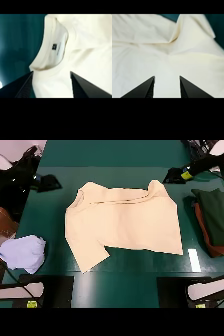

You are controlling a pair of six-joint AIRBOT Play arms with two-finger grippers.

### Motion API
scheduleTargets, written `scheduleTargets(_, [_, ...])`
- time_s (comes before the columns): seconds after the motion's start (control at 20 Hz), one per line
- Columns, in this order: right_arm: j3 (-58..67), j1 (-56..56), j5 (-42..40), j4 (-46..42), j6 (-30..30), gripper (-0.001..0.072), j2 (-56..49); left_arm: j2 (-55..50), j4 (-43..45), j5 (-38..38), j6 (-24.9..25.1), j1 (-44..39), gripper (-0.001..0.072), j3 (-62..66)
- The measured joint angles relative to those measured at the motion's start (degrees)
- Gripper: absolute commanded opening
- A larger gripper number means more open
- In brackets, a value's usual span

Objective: Fold the shirts.

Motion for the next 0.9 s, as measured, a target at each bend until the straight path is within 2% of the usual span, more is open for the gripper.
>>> scheduleTargets(0.2, [-13.73,-3.58,0.13,8.35,-2.82,0.0367,9.46,9.66,0.42,-2.91,0.02,2.08,0.0542,-16.41])
scheduleTargets(0.5, [-27.87,-5.57,-1.44,12.76,-5.01,0.0368,20.02,19.41,-2.91,1.01,0.07,2.73,0.0542,-40.57])
scheduleTargets(0.9, [-32.65,-5.75,-2.01,14.19,-5.51,0.0368,24.24,21.24,-7.04,9.75,0.13,0.39,0.054,-49.46])
